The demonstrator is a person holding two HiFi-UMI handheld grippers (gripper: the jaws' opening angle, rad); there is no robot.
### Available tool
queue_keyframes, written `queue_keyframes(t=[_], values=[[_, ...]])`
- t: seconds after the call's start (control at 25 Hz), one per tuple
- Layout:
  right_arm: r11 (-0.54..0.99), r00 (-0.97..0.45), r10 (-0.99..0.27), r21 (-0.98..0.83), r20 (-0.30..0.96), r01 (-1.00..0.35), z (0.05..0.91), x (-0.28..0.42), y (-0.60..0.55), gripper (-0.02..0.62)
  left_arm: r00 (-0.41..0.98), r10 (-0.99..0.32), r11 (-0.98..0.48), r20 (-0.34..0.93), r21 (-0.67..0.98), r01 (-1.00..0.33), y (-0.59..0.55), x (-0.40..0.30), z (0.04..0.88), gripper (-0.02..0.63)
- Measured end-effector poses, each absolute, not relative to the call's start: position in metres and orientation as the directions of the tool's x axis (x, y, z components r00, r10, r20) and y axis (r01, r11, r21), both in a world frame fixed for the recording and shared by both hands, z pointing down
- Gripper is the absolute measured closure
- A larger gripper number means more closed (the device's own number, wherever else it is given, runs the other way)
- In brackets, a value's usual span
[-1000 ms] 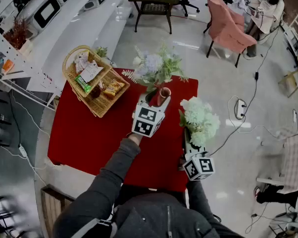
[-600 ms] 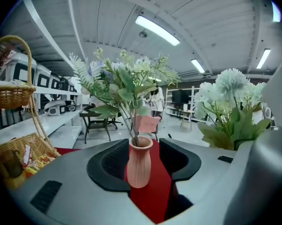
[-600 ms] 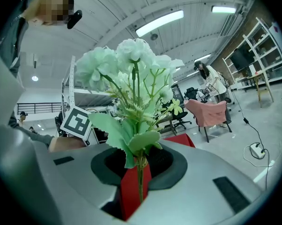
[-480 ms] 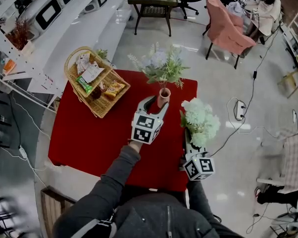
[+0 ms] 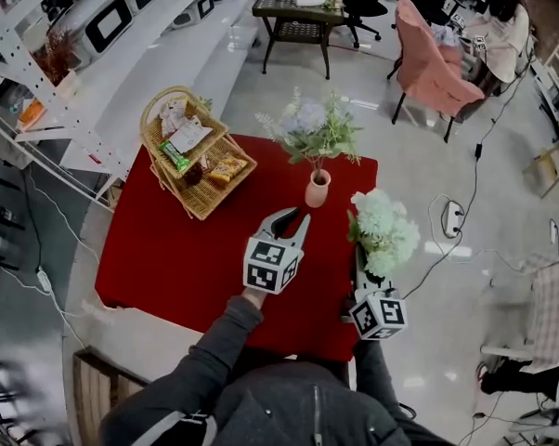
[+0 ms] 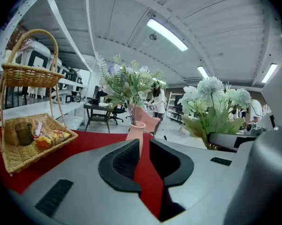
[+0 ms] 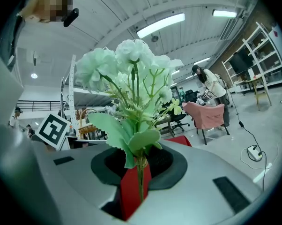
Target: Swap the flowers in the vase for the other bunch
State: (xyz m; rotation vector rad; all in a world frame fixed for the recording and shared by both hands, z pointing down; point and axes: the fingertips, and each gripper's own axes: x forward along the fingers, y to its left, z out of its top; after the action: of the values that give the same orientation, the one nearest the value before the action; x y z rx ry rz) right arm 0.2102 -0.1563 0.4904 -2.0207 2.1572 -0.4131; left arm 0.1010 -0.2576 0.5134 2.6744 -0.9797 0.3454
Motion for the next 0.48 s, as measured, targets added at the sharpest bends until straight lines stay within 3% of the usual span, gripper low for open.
queue_keyframes(t=[0.24, 0.48], values=[[0.059, -0.074, -0.996, -0.294, 0.04, -0.954, 0.476, 0.2, -0.155, 0.518, 0.752, -0.603, -0.708, 0.267, 0.257, -0.658, -0.228, 0.061, 0.503, 0.592], [0.113, -0.121, -0.993, -0.321, 0.004, -0.94, 0.459, 0.174, -0.147, 0.518, 0.837, -0.492, -0.789, 0.24, 0.282, -0.545, -0.177, 0.048, 0.495, 0.597]])
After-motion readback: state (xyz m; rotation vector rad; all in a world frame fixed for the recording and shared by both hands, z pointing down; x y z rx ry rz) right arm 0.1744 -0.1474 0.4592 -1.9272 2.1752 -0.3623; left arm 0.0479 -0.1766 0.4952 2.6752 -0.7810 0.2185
